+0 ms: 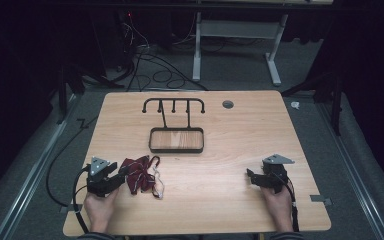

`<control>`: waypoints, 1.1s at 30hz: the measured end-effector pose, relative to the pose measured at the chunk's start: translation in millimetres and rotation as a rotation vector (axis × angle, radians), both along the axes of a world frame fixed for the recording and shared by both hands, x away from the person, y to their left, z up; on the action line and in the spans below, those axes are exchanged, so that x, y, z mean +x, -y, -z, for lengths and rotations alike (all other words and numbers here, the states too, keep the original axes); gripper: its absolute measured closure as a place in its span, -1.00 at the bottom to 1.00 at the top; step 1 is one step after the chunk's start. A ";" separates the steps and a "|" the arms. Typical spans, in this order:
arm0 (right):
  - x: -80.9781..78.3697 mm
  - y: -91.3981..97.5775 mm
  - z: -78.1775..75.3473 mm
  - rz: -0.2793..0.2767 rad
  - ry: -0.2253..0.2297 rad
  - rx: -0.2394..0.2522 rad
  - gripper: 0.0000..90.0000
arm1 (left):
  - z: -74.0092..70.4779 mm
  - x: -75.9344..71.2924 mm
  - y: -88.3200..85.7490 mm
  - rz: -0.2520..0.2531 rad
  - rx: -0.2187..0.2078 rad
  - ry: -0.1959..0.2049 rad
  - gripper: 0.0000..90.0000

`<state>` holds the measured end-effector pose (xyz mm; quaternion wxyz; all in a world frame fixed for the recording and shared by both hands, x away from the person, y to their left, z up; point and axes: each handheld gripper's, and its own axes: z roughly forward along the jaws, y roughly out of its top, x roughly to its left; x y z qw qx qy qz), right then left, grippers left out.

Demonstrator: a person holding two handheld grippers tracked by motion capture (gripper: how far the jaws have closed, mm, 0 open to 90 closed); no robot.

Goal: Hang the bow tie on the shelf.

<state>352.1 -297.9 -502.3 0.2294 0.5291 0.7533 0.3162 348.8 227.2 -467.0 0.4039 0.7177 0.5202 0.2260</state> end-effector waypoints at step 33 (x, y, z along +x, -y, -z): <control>0.0 0.1 0.0 0.002 0.000 0.000 -0.39 | 3.8 45.3 61.9 0.216 -0.002 -0.081 0.45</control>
